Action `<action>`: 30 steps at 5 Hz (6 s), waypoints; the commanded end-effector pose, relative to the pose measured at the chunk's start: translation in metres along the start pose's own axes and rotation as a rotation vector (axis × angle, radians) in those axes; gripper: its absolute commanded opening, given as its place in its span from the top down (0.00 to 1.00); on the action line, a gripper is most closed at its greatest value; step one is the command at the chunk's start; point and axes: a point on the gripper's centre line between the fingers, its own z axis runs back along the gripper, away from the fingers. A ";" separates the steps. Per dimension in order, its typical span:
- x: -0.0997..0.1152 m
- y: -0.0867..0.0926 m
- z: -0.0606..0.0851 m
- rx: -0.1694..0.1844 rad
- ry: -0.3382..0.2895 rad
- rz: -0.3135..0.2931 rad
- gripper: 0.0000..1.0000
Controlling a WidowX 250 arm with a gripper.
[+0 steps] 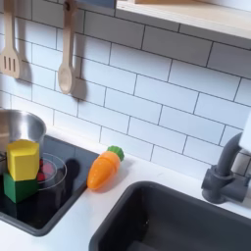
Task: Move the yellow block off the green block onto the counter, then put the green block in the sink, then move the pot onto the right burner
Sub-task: 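Move the yellow block off the green block onto the counter, then put the green block in the sink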
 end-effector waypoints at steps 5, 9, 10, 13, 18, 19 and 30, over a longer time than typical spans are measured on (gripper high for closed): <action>0.015 -0.063 -0.022 -0.040 -0.023 -0.067 0.00; 0.007 -0.071 -0.021 -0.057 0.006 -0.096 0.00; 0.007 -0.069 -0.024 -0.054 0.013 -0.125 0.00; 0.010 -0.074 -0.026 -0.053 -0.015 -0.260 0.00; -0.004 -0.090 -0.039 -0.081 0.017 -0.294 0.00; 0.001 -0.088 -0.040 -0.073 0.011 -0.283 0.00; 0.014 -0.091 -0.030 -0.080 0.022 -0.244 1.00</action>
